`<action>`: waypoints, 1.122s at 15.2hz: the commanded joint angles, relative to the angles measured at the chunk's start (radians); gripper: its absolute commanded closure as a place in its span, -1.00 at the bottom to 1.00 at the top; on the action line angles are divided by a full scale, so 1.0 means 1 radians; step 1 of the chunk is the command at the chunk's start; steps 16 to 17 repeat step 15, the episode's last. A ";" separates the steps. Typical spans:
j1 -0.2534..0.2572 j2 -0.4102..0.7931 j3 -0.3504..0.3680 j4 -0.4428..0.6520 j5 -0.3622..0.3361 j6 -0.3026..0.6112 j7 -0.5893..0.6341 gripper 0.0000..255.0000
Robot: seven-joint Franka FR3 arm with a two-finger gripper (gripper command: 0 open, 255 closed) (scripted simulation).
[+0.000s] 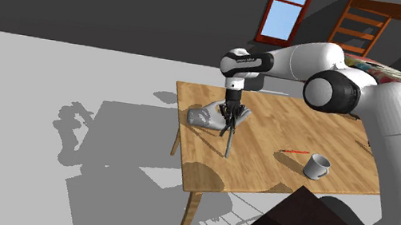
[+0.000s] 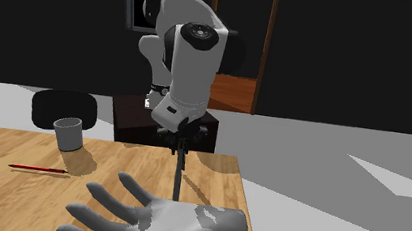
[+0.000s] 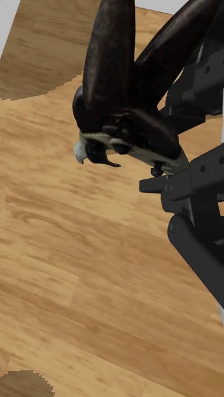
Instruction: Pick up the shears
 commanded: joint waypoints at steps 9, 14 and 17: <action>0.000 -0.050 -0.001 0.046 -0.002 -0.096 0.004 1.00; -0.001 -0.065 -0.001 0.077 -0.003 -0.141 0.005 1.00; -0.001 -0.065 -0.001 0.077 -0.003 -0.142 0.005 1.00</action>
